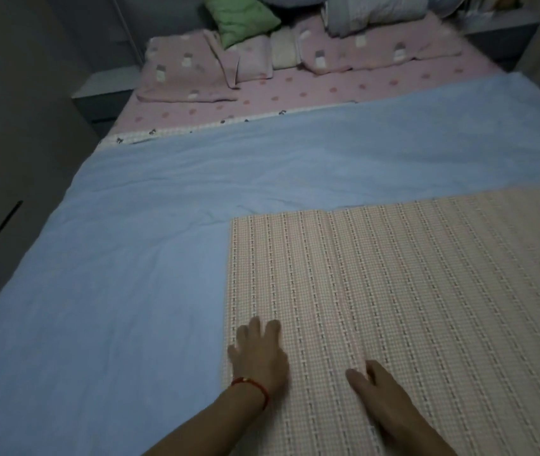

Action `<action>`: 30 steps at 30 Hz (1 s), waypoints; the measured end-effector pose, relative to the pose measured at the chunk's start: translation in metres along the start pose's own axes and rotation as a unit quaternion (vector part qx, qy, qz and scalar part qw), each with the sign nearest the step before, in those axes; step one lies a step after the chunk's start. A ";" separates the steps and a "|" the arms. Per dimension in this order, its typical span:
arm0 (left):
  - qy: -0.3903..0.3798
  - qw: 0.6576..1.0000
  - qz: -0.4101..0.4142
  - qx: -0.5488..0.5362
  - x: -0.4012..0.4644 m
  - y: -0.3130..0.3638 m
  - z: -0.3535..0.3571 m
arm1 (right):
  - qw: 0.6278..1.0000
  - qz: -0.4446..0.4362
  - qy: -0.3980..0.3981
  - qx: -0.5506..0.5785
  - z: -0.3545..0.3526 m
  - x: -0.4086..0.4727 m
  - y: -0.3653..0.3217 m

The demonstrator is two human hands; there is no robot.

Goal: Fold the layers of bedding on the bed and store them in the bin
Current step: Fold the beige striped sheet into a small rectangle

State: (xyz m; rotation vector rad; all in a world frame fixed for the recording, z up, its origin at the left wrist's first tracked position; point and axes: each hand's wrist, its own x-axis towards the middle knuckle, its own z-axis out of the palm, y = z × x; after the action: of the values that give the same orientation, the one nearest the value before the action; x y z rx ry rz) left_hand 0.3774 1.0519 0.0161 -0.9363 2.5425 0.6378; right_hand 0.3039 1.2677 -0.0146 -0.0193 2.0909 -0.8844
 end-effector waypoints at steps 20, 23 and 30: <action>-0.056 0.941 -0.092 -0.320 -0.049 -0.107 0.032 | 0.922 -0.047 0.133 -0.360 0.011 -0.014 -0.017; -0.094 0.941 -0.094 -0.310 -0.072 -0.113 0.047 | 0.895 -0.221 0.242 -0.304 0.033 -0.009 -0.041; -0.162 0.965 -0.115 -0.174 -0.085 -0.111 0.043 | 0.875 -0.215 0.104 -0.421 0.041 0.042 -0.040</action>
State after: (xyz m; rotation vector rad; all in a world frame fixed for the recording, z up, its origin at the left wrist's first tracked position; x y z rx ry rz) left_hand 0.5207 1.0431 -0.0115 -1.1148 2.0338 1.0869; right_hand 0.2946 1.2009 -0.0365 -0.9140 2.5707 -0.1374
